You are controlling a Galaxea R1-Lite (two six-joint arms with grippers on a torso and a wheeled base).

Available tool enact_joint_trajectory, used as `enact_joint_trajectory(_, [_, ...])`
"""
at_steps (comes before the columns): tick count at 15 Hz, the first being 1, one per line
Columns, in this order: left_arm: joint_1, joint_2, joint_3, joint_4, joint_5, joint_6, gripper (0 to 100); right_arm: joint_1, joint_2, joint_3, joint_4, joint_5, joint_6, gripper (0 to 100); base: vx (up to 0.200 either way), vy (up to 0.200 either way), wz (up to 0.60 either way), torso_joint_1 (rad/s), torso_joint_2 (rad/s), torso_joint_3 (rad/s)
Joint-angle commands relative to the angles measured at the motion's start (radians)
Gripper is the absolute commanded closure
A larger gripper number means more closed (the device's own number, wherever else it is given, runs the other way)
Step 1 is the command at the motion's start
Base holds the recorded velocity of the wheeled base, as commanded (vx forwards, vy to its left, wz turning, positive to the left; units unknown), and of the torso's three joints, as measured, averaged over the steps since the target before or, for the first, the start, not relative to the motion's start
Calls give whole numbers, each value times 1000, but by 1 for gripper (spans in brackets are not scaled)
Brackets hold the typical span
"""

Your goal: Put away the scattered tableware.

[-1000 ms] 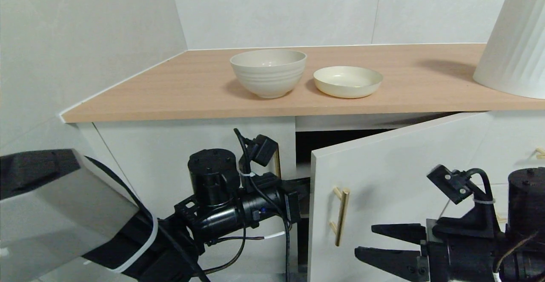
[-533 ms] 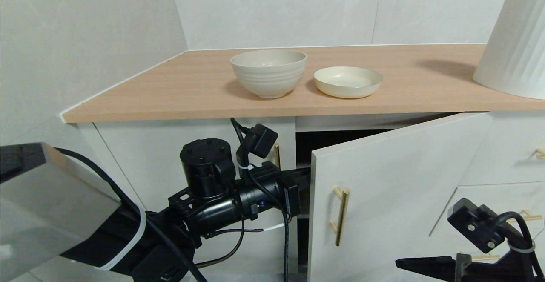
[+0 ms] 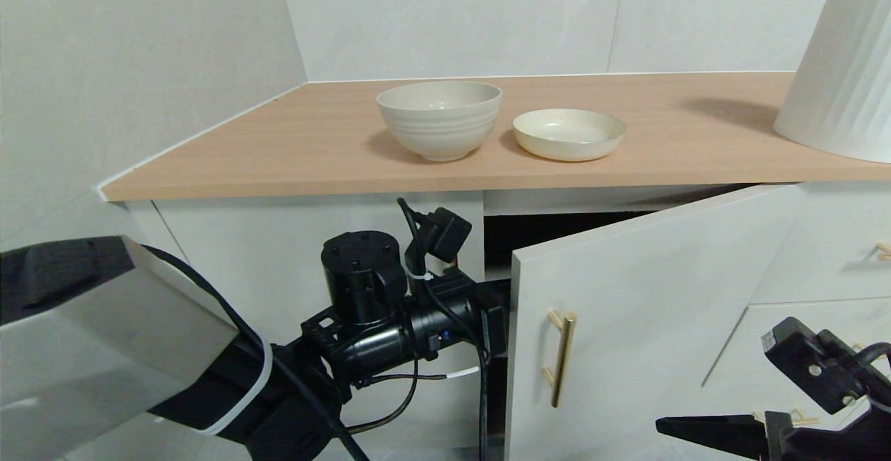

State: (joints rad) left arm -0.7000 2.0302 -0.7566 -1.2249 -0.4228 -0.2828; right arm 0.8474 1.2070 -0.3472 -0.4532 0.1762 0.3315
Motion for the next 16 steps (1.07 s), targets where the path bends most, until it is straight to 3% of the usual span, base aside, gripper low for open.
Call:
enact_joint_trajectory(1, [-12, 10, -6, -1, -1, -3, 100, 1, 5, 2, -1, 0, 0, 0, 0, 0, 0, 0, 0, 0])
enact_joint_trajectory(7, [-16, 24, -13, -1, 1, -13, 100, 2, 5, 4, -1, 2, 0, 0, -200, 0, 0, 2, 2, 2])
enact_joint_trajectory(12, [-23, 79, -47, -42, -1, -36, 100, 2, 11, 7, -1, 3, 0, 0, 0, 0, 0, 0, 0, 0])
enact_joint_trajectory(14, [-32, 120, -87, -81, 12, -65, 100, 2, 12, 7, -1, 3, 0, 0, 0, 0, 0, 0, 0, 0])
enact_joint_trajectory(16, [-32, 127, -90, -90, 12, -75, 100, 2, 12, 7, -1, 3, 0, 0, 0, 0, 0, 0, 0, 0])
